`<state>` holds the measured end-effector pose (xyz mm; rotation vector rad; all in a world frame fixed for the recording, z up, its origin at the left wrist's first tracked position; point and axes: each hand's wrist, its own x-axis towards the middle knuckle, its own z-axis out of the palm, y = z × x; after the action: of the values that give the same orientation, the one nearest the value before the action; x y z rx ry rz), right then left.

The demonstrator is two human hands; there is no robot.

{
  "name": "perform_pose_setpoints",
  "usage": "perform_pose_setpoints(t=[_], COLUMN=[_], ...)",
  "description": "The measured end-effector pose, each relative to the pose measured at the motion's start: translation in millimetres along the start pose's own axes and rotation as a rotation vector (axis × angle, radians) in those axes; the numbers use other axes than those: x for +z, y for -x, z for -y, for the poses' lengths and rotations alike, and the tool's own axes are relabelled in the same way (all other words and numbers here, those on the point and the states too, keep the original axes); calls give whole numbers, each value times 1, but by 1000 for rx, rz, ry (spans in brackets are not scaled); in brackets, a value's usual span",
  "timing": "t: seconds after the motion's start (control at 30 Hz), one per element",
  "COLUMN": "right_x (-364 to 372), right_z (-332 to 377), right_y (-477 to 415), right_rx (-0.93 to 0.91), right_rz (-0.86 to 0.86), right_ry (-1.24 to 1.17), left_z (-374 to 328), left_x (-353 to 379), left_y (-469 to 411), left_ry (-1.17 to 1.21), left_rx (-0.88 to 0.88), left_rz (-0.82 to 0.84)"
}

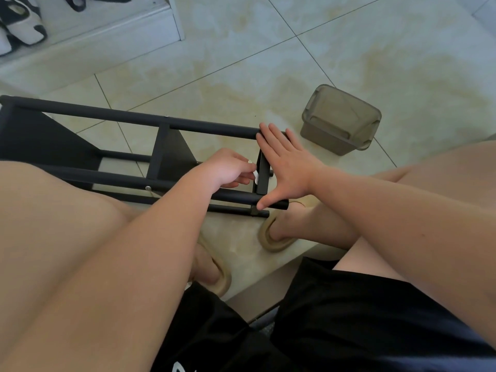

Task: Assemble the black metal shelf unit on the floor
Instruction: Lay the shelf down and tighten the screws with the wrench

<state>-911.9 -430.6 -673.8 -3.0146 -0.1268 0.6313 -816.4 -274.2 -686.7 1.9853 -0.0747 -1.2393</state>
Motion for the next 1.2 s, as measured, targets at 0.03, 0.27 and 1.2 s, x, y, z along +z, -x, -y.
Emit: perform_pose_setpoints(t=[0.03, 0.27, 1.2], right_x=[0, -2, 2], right_z=[0, 3, 6], right_y=[0, 1, -2], right_rx=[3, 5, -3], right_rz=[1, 5, -25], right_ry=[1, -7, -34], left_z=[0, -2, -9], left_x=[1, 8, 4], left_y=[-1, -1, 12], left_ry=[0, -73, -109], left_rx=[0, -13, -37], left_rz=[-9, -57, -39])
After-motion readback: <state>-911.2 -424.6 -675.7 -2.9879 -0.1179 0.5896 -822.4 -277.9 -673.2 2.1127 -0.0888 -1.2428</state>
